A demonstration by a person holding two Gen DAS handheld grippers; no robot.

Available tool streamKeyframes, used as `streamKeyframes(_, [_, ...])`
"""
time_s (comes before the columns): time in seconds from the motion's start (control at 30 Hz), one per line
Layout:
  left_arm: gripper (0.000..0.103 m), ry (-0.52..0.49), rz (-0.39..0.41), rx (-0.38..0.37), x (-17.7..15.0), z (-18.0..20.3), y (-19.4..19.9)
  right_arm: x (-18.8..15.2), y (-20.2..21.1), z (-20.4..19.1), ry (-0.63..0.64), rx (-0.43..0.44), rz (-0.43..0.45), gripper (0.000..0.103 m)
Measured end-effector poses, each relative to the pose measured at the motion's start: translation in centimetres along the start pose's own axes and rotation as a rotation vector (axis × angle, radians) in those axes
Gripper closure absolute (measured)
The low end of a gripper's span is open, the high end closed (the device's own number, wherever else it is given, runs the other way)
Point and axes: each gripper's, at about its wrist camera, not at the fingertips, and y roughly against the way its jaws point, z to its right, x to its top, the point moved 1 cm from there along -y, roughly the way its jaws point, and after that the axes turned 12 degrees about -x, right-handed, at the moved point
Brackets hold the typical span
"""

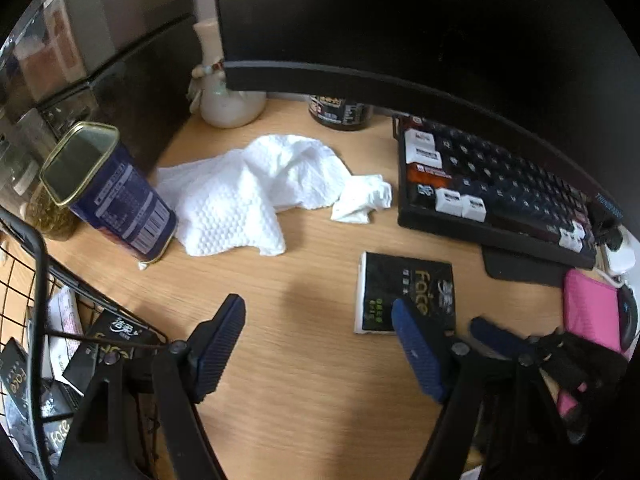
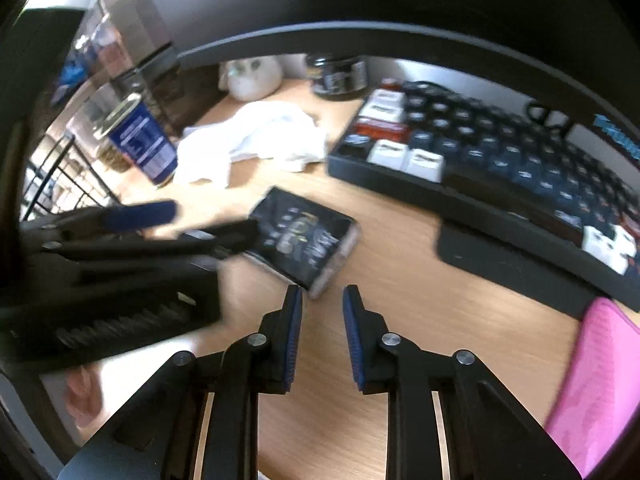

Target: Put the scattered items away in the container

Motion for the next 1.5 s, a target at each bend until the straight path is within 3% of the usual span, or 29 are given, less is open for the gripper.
streamKeyframes(0.1, [0.024, 0.018, -0.002, -0.003, 0.0, -0.2, -0.2, 0.4, 0.4, 1.4, -0.044, -0.01, 0.008, 0.08])
streamKeyframes(0.3, [0.024, 0.129, 0.008, -0.079, 0.2, -1.8, -0.4, 1.7, 0.6, 2.7, -0.092, -0.018, 0.026, 0.08])
streamKeyframes(0.5, [0.026, 0.116, 0.009, -0.02, 0.2, -2.1, -0.7, 3.9, -0.1, 1.3, -0.087, 0.012, 0.061, 0.08])
streamKeyframes(0.7, [0.026, 0.105, -0.005, 0.001, 0.1, -2.8, -0.9, 5.3, -2.1, 0.5, -0.08, 0.013, 0.038, 0.08])
streamKeyframes(0.9, [0.026, 0.039, -0.027, 0.052, -1.1, -1.7, -1.2, 4.0, -1.7, 0.3, -0.047, 0.026, 0.02, 0.08])
streamKeyframes(1.37, [0.026, -0.027, -0.064, -0.009, -6.3, 1.3, 1.6, -3.2, 2.8, 1.0, -0.043, 0.022, 0.002, 0.08])
streamKeyframes(1.47, [0.026, -0.019, -0.039, -0.011, -7.0, 1.4, 3.0, -4.3, 4.1, 1.7, -0.073, 0.006, 0.026, 0.066])
streamKeyframes(1.5, [0.026, -0.016, -0.032, -0.013, -7.2, 2.7, 3.7, -4.8, 4.7, 2.0, -0.084, 0.004, 0.034, 0.054])
